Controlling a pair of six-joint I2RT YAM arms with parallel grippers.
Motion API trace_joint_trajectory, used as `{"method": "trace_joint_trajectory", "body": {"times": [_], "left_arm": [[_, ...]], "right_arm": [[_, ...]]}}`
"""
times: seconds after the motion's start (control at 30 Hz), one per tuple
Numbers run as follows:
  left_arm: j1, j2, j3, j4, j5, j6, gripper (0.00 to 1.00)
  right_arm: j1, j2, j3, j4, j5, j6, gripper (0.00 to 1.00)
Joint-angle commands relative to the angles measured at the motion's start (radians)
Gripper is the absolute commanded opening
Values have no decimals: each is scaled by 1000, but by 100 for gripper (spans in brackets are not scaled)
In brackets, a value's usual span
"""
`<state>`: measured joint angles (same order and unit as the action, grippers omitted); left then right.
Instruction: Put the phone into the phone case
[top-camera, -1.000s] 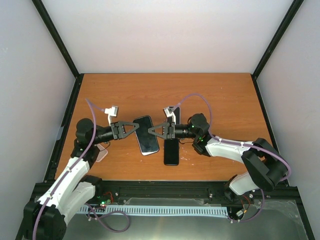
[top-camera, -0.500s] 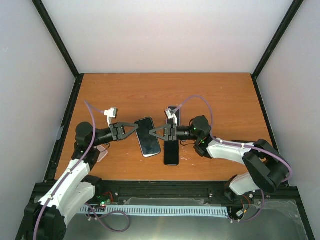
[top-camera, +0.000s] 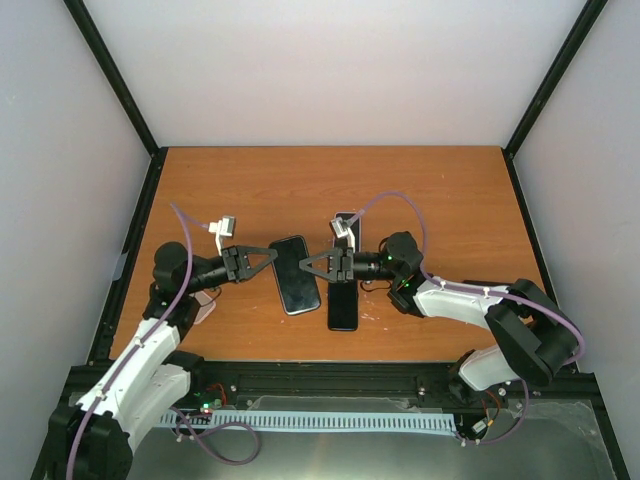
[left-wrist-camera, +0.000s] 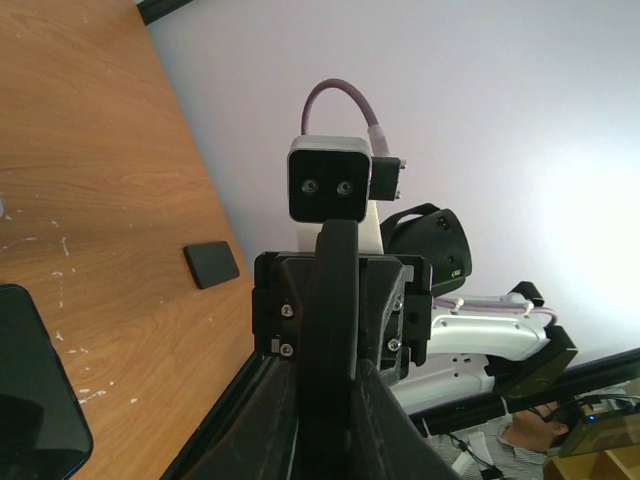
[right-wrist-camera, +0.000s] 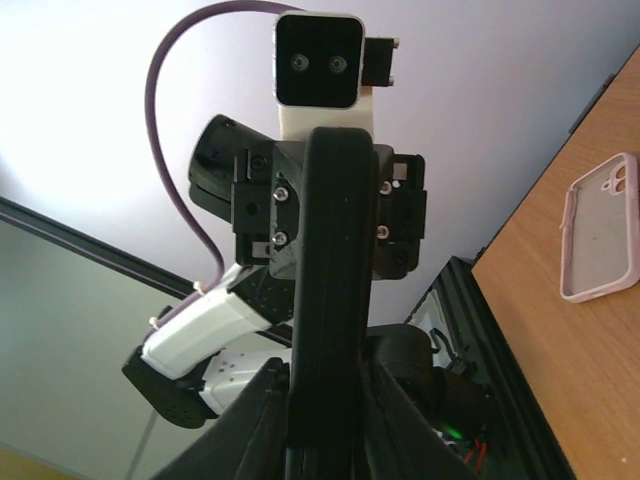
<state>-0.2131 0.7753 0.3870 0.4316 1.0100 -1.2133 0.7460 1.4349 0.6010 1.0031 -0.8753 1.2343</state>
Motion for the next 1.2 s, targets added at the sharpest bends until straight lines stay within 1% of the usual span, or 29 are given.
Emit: {"method": "trace_joint_trajectory", "body": {"times": [0.0, 0.03, 0.1, 0.13, 0.2, 0.23, 0.3, 0.4, 0.53, 0.6, 0.67, 0.7, 0.73, 0.77, 0.8, 0.87, 1.0, 1.17], "left_arm": [[6, -7, 85, -142, -28, 92, 1], [6, -6, 93, -157, -28, 98, 2], [6, -5, 105, -174, -28, 106, 13], [6, -3, 109, -180, -28, 109, 19], [6, 0, 110, -194, -32, 122, 36], [6, 2, 106, -196, -33, 125, 41], [6, 14, 85, -174, -22, 114, 46], [6, 24, 26, -89, 6, 65, 51], [5, 24, -31, -43, 22, 38, 53], [4, 20, -42, -42, 31, 40, 51], [4, 16, -45, -43, 37, 44, 44], [4, 14, -44, -48, 39, 50, 38], [5, 14, -38, -76, 35, 60, 28], [4, 18, -27, -116, 26, 83, 21], [4, 24, -14, -159, 15, 110, 15], [4, 39, 5, -214, 5, 148, 8], [6, 64, 32, -266, -8, 174, 1], [5, 76, 71, -324, -23, 203, 0]], "right_arm": [[-4, -12, 25, 16, 10, -25, 17], [-3, -11, 31, 6, 14, -29, 15], [-4, -15, 39, -10, 31, -32, 13], [-4, -13, 42, -16, 45, -30, 13], [-3, -11, 49, -15, 77, -17, 11], [-3, -7, 53, -11, 94, -9, 10], [-4, 7, 62, 2, 133, 15, 10], [-5, 35, 74, 22, 194, 55, 10], [-8, 83, 99, 71, 244, 99, 10], [-8, 105, 116, 69, 257, 104, 10], [-8, 124, 130, 63, 264, 107, 10], [-8, 132, 136, 63, 268, 108, 10], [-7, 140, 138, 61, 270, 110, 10], [-7, 144, 139, 58, 273, 110, 10], [-8, 146, 139, 55, 276, 109, 10], [-8, 148, 139, 35, 282, 98, 11], [-10, 141, 143, -4, 291, 77, 11], [-11, 142, 155, -28, 292, 63, 11]]}}
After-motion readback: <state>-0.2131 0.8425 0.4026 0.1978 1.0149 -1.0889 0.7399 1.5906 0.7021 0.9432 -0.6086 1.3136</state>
